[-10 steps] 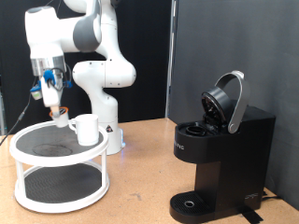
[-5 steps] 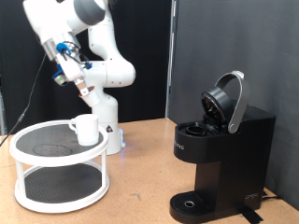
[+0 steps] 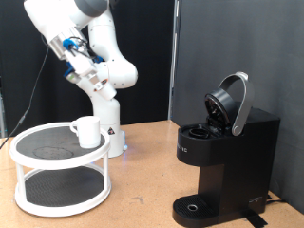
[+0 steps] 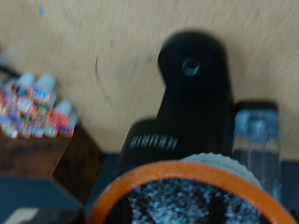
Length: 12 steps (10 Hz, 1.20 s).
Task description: Make a cup of coffee with the keurig machine
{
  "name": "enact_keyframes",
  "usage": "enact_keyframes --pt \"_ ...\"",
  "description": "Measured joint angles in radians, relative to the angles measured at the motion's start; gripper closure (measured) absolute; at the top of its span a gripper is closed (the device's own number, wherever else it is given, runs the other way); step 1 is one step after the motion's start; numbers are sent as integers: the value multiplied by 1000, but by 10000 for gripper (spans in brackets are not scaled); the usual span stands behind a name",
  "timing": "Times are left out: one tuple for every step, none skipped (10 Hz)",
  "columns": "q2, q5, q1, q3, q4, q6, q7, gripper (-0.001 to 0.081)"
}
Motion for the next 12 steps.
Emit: enact_keyframes --pt "16 22 28 1 27 -48 -3 438" --pt "36 36 54 2 59 -96 -4 438" --pt "54 53 81 5 85 -119 -8 438" --pt "68 64 100 17 103 -116 -1 438" --pt "80 67 106 28 113 -109 7 438" --pt "80 67 104 26 111 -109 0 438" --pt "80 101 106 18 110 -109 -31 438" --pt "80 165 107 12 110 -98 -55 438" --pt "82 223 115 15 113 -76 -59 438" --pt "92 264 129 24 123 -47 -58 438" --pt "109 284 141 40 138 -29 -45 438" --pt "126 287 150 60 157 -24 -19 438"
